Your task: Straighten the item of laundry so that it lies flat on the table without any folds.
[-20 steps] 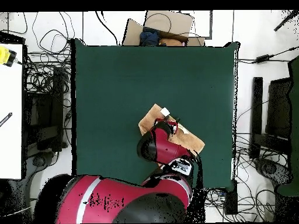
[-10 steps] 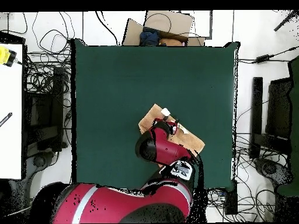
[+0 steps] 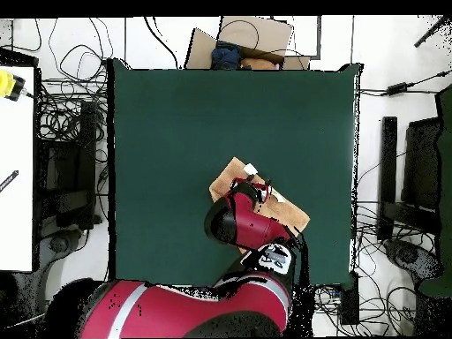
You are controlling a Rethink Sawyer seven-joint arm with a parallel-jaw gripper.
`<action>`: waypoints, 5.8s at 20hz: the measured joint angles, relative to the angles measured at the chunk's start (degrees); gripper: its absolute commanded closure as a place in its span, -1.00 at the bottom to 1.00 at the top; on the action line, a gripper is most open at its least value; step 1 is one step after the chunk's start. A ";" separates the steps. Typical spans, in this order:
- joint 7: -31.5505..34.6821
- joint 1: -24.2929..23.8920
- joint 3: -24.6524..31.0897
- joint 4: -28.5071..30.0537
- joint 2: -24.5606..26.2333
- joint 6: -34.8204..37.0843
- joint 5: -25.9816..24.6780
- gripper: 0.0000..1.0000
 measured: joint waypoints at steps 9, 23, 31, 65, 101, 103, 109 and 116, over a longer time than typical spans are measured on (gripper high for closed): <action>0.00 -0.16 0.00 -0.01 0.97 0.00 0.01 -1.00; 0.00 -1.03 0.00 -0.02 3.54 -2.46 0.02 -1.00; 0.00 -1.02 0.00 -0.02 3.54 -2.46 0.04 -1.00; 0.00 4.97 -4.26 0.04 2.50 34.66 12.91 -1.00; 0.00 -0.17 -1.15 2.19 1.57 38.57 18.84 -1.00; 0.00 -0.76 -0.68 2.39 1.42 38.80 19.42 -1.00; 0.00 -1.07 0.09 2.68 1.10 39.99 20.41 -1.00; 0.00 -0.75 0.89 3.17 0.01 44.08 21.04 -1.00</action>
